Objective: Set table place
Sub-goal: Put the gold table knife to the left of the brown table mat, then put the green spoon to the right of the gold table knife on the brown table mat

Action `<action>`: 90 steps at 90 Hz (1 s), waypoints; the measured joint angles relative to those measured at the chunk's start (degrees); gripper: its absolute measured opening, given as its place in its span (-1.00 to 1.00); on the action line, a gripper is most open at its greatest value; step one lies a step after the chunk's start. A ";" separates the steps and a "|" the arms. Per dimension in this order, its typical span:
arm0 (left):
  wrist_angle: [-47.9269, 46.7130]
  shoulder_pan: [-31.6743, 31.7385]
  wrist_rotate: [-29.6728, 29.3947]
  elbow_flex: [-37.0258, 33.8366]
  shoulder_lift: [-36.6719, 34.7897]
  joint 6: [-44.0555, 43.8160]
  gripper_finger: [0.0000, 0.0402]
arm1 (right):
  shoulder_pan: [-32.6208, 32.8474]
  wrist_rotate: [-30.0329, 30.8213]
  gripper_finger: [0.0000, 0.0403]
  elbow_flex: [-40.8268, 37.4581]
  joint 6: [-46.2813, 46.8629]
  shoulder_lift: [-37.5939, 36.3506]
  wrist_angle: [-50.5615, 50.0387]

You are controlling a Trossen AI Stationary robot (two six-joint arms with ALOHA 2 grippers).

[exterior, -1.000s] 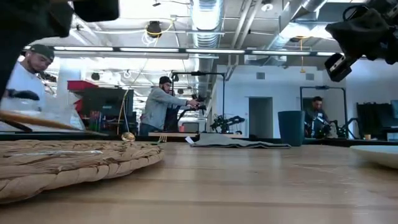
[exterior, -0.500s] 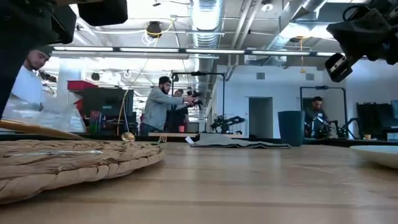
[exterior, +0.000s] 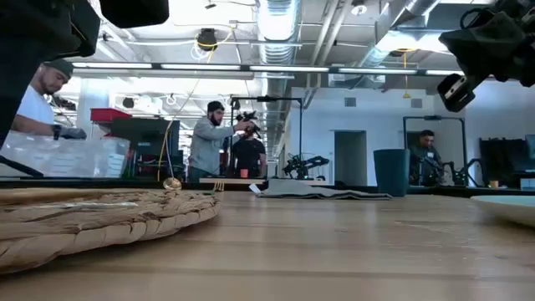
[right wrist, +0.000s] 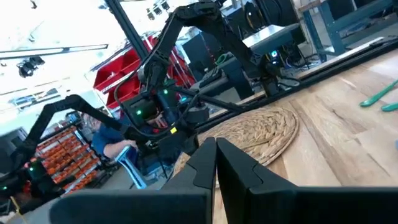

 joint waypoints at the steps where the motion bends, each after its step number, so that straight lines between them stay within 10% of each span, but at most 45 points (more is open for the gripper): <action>1: 0.05 0.00 0.00 0.00 0.00 0.00 -0.73 | 0.00 0.00 -1.00 0.00 0.01 0.00 0.00; 32: -5.53 7.19 -9.32 -0.07 -6.24 7.25 -0.63 | -0.13 0.02 -1.00 0.00 -0.08 0.01 -0.01; 61: -27.40 35.26 -16.76 -0.07 -14.80 29.56 -0.83 | -0.13 0.17 -1.00 0.00 0.02 -0.02 0.44; 90: -12.32 56.96 -16.21 -0.54 -15.79 51.17 -0.90 | -0.02 0.02 -1.00 0.00 0.26 0.01 0.37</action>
